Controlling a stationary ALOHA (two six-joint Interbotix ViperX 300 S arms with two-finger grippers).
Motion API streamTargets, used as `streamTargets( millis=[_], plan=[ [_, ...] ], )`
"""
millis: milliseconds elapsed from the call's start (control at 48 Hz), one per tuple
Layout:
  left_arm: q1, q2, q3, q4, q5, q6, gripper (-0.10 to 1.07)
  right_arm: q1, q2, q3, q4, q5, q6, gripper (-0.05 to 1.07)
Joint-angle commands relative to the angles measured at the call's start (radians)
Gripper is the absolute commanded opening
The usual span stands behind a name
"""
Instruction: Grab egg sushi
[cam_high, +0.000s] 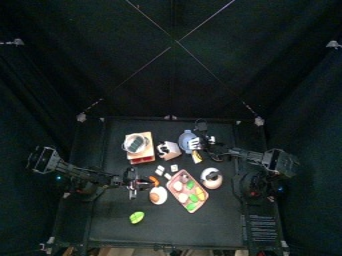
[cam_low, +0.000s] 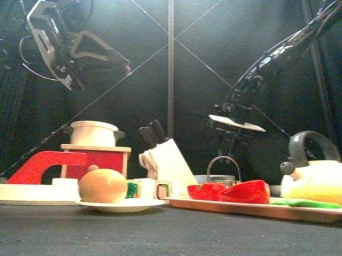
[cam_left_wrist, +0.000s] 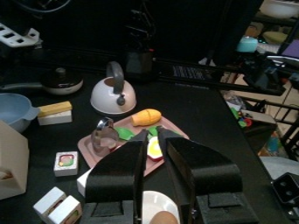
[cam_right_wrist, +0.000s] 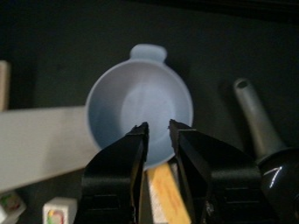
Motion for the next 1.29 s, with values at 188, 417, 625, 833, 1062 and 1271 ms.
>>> streamTargets(
  millis=[188,417,625,833,1062,1271],
  plan=[
    [0.000,-0.003,-0.011,0.002,-0.005,0.002,0.62,0.150,-0.106,0.038,0.078,0.100,-0.058,0.70],
    [0.000,-0.003,-0.011,0.002,-0.005,0.002,0.62,0.166,-0.084,0.097,0.089,0.094,-0.074,0.86],
    [0.000,-0.005,-0.011,0.002,-0.005,0.002,0.62,0.158,-0.029,0.107,0.083,0.055,-0.077,1.01],
    [0.000,-0.003,-0.011,0.002,-0.005,0.002,0.62,0.153,0.048,0.100,0.081,0.037,-0.114,1.01],
    [0.000,-0.003,-0.009,0.002,-0.005,0.002,0.61,0.130,0.086,0.110,0.066,0.038,-0.124,1.01],
    [-0.002,-0.003,-0.009,0.002,-0.005,0.002,0.61,0.106,0.106,0.123,0.064,0.011,-0.124,1.01]
  ],
)
